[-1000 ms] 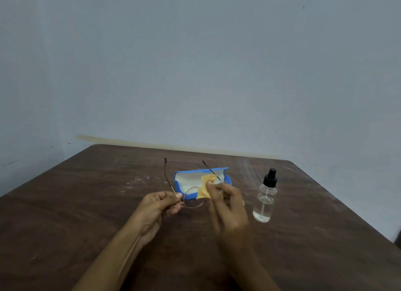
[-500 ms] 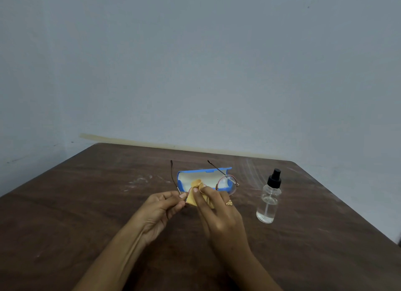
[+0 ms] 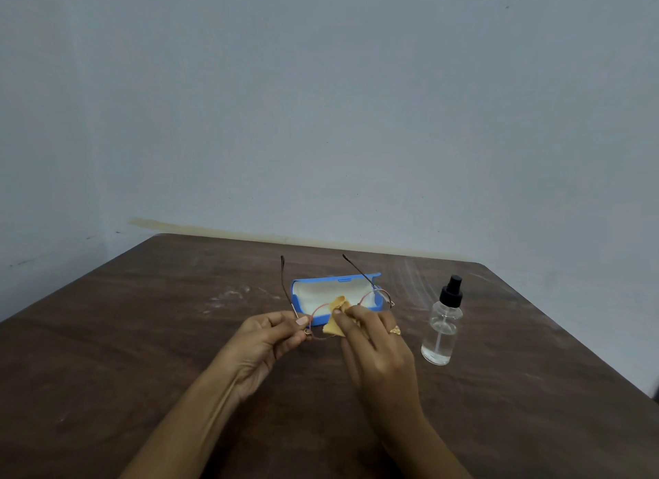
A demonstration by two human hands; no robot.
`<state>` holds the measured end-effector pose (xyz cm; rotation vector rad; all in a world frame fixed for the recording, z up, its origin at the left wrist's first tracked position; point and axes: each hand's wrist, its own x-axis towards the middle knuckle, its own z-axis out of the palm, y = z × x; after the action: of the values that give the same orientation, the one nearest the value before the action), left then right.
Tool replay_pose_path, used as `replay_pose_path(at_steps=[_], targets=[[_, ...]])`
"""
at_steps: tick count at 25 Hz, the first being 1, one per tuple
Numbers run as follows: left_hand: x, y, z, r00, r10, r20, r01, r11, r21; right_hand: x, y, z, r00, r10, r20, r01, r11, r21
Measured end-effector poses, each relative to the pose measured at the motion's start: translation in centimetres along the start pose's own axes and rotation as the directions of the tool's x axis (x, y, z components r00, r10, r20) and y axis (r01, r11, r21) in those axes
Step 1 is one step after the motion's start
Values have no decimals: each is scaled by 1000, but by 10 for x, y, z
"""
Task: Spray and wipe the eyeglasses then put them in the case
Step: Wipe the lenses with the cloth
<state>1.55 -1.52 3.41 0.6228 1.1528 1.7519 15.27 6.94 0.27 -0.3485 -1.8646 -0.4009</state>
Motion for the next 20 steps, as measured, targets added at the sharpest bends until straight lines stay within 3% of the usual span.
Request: replay_pose_path(at_steps=[7, 12, 20], targets=[[2, -7, 2, 999, 23, 31, -24, 999, 44, 1, -11, 5, 998, -56, -14, 58, 993, 99], [1, -3, 0, 1000, 6, 9, -6, 1000, -17, -4, -11, 2, 985, -167, 42, 166, 986, 27], [-1, -2, 0, 1000, -4, 15, 4, 1000, 29, -2, 1, -1, 1000, -12, -3, 12, 999, -38]])
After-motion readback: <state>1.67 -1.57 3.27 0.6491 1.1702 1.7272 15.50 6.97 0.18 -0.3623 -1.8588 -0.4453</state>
